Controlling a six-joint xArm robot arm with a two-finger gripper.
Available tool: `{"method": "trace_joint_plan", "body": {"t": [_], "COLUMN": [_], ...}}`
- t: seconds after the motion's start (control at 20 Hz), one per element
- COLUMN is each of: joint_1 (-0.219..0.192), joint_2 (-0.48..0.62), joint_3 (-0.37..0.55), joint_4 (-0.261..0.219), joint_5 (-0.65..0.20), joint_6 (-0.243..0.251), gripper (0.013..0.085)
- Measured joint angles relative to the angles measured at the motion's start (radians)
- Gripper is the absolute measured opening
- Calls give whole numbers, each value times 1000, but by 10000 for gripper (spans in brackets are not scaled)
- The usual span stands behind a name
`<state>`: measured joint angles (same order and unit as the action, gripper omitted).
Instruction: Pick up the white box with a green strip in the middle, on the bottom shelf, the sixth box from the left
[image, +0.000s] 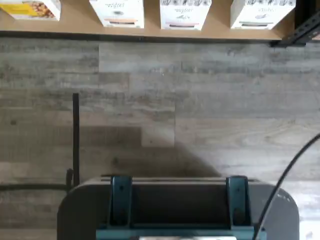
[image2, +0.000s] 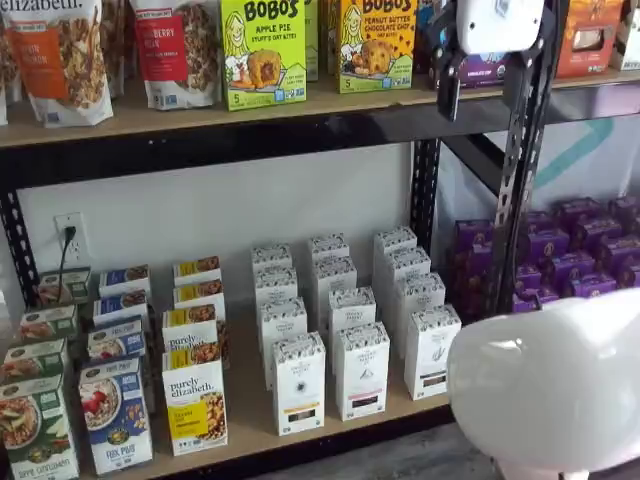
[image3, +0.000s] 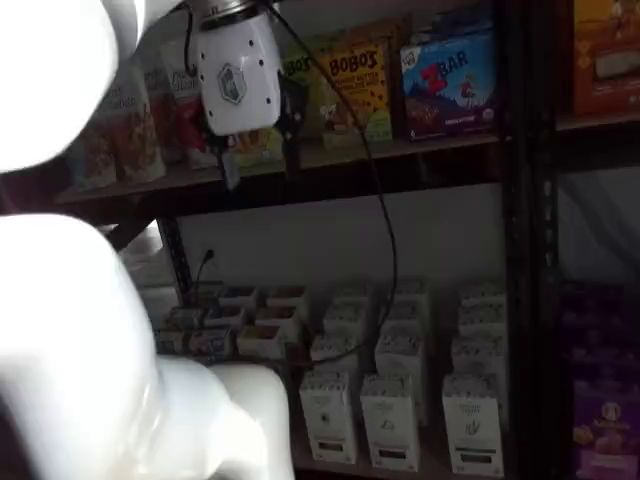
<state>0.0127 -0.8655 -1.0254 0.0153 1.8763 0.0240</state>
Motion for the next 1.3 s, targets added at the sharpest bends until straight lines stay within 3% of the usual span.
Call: {"method": "trace_joint_plan", "body": {"t": [0.4,0.55,0.85,1.1,1.3], "joint_1": [-48,-51,-77,-84,-65], "joint_2": [-33,-53,-12,16,71], "joint_3": [216,328,475,615,681], "joint_4": [15,-3,17,4,-51], "joint_5": [-220,-343,-484,-686,-822], "joint_6": [-47,-51,-81,-88,-46], "gripper": [850,850,850,850,850]}}
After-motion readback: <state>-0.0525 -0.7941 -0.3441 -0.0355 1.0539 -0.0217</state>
